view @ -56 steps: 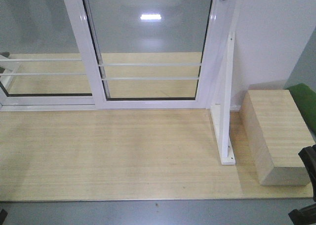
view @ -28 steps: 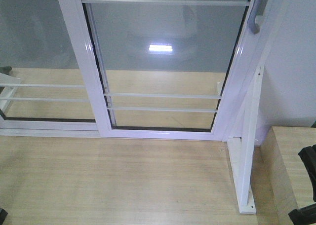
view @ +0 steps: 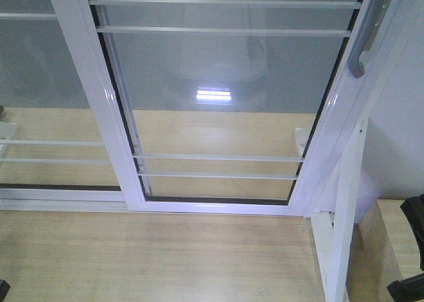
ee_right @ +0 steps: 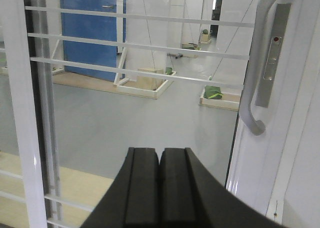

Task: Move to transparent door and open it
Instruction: 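Stop the base in front of the door near its silver handle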

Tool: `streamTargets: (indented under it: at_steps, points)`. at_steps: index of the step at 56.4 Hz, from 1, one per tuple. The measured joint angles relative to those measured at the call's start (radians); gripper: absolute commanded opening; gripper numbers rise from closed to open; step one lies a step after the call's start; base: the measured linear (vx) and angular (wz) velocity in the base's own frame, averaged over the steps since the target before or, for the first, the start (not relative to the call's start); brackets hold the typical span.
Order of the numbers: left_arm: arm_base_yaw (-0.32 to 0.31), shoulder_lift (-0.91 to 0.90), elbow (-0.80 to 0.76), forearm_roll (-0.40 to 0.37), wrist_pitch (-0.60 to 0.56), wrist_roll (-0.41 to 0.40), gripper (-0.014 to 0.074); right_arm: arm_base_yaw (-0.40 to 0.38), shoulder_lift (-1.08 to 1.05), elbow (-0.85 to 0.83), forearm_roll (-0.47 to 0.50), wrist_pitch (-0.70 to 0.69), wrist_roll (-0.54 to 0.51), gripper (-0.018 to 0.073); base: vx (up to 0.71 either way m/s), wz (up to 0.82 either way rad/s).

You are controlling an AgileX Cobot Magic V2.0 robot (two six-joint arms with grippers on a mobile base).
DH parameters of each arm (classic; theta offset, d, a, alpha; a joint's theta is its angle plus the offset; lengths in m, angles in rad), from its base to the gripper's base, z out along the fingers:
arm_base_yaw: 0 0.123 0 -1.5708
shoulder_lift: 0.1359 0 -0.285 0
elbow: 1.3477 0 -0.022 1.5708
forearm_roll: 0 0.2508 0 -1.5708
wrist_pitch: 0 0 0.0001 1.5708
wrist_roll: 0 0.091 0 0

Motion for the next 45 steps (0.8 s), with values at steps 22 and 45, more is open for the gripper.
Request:
streamTargets:
  at_steps: [22,45]
  points:
    - [0.000,0.000,0.000,0.000,0.000,0.000,0.0003,0.000,0.000,0.000,0.000,0.000,0.000,-0.0001,0.14,-0.06]
    - [0.000,0.000,0.000,0.000,0.001,0.000,0.0003,0.000,0.000,0.000,0.000,0.002,0.001,-0.0001,0.07,-0.06]
